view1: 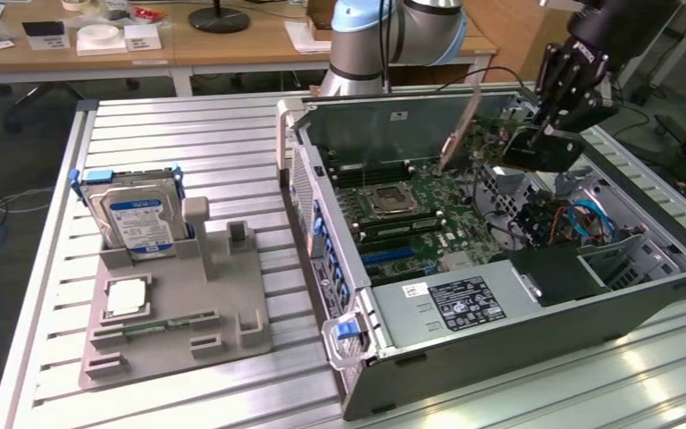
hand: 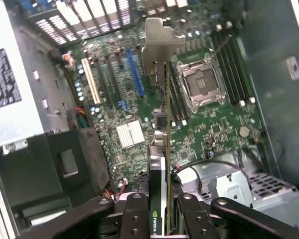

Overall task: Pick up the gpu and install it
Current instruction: 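Insert the gpu into the slot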

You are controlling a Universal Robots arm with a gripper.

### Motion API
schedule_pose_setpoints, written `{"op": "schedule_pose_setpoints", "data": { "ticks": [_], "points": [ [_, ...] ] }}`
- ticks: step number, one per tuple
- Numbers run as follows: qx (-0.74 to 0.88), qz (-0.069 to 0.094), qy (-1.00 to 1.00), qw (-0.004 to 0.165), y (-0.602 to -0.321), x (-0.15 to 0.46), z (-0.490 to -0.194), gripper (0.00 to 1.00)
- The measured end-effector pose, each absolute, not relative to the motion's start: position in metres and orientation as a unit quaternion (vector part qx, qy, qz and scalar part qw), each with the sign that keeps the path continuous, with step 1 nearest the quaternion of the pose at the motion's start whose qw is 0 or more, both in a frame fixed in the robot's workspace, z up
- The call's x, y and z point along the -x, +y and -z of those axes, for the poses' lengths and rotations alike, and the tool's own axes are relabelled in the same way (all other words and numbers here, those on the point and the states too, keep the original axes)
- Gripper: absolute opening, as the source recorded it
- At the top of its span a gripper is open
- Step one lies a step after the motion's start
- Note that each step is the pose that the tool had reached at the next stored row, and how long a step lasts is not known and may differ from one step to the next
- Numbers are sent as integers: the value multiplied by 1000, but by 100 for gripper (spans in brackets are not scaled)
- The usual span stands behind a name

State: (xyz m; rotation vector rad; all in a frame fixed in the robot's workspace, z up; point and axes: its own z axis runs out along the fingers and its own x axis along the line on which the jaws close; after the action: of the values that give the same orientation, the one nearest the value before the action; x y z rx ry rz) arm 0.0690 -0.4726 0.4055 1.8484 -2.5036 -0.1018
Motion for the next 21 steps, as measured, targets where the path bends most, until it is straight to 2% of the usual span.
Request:
{"op": "schedule_pose_setpoints", "data": {
  "ticks": [13,21],
  "points": [
    [-661,31,-750,17,-472,-69,-404,27],
    [-671,21,-741,8,-468,-67,-398,27]
  ]
}}
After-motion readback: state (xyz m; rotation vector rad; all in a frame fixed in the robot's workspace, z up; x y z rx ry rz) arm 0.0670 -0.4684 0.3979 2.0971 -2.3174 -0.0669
